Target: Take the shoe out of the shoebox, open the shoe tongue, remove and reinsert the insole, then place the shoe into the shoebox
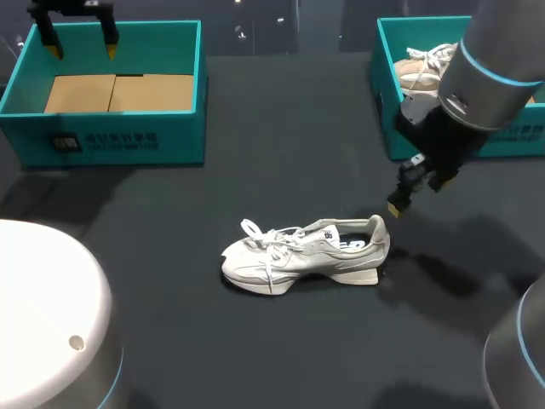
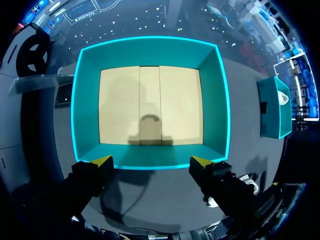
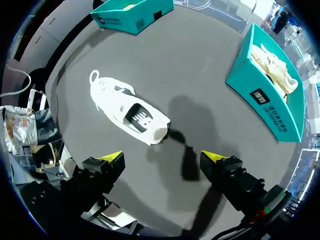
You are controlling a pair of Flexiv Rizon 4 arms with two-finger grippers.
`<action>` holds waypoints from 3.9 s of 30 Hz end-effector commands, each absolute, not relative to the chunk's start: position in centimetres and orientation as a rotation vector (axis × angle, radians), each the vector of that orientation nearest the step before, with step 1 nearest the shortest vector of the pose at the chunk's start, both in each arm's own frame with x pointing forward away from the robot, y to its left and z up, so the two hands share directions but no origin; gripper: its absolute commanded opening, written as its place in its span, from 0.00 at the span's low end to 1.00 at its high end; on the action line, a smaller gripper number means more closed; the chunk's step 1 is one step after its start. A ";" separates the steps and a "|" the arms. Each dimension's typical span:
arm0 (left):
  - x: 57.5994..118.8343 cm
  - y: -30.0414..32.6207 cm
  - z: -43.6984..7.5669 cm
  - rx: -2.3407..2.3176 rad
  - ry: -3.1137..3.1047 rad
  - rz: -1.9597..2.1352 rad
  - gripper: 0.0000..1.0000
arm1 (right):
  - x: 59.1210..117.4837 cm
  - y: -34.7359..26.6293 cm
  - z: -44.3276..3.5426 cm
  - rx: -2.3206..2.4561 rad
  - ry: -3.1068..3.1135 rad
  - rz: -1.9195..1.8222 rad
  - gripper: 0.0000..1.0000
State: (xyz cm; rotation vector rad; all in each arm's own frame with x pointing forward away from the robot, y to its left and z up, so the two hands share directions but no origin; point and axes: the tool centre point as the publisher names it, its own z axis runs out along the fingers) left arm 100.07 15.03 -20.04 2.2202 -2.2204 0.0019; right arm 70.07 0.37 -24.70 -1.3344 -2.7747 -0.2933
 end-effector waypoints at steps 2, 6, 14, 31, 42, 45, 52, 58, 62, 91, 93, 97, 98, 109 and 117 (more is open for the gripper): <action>100.0 15.0 -20.0 2.220 -2.221 0.001 1.00 | 69.5 -1.4 -25.6 -0.689 -2.605 -1.231 1.00; 100.0 15.0 -20.0 2.220 -2.221 0.001 1.00 | 69.6 -1.7 -25.8 -0.631 -2.552 -1.269 1.00; 100.0 15.0 -20.0 2.220 -2.221 0.001 1.00 | 69.6 -1.7 -25.8 -0.631 -2.552 -1.269 1.00; 100.0 15.0 -20.0 2.220 -2.221 0.001 1.00 | 69.9 -6.1 -29.6 -0.373 -2.549 -1.638 1.00; 100.0 15.0 -20.0 2.220 -2.221 0.001 1.00 | 70.3 -6.9 -32.1 -0.350 -2.495 -1.759 1.00; 100.0 15.0 -20.0 2.220 -2.221 0.001 1.00 | 70.3 -6.9 -32.1 -0.350 -2.495 -1.759 1.00; 100.0 15.0 -20.0 2.220 -2.221 0.001 1.00 | 70.3 -6.9 -32.1 -0.350 -2.495 -1.759 1.00; 100.0 15.0 -20.0 2.220 -2.221 0.001 1.00 | 70.7 -7.6 -34.6 -0.416 -2.556 -1.729 1.00; 100.0 15.0 -20.0 2.220 -2.221 0.001 1.00 | 70.9 -7.7 -35.5 -0.411 -2.563 -1.756 1.00; 100.0 15.0 -20.0 2.220 -2.221 0.001 1.00 | 71.8 -3.1 -37.8 -0.350 -2.636 -1.750 1.00; 100.0 15.0 -20.0 2.220 -2.221 0.001 1.00 | 71.8 -2.7 -37.9 -0.347 -2.639 -1.746 1.00; 100.0 15.0 -20.0 2.220 -2.221 0.001 1.00 | 71.8 -2.0 -38.0 -0.351 -2.649 -1.741 1.00; 100.0 15.0 -20.0 2.220 -2.221 0.001 1.00 | 71.8 -1.8 -38.0 -0.353 -2.658 -1.735 1.00; 100.0 15.0 -20.0 2.220 -2.221 0.001 1.00 | 71.5 0.2 -38.2 -0.324 -2.675 -1.741 1.00; 100.0 15.0 -20.0 2.220 -2.221 0.001 1.00 | 71.5 1.9 -38.5 -0.275 -2.684 -1.724 1.00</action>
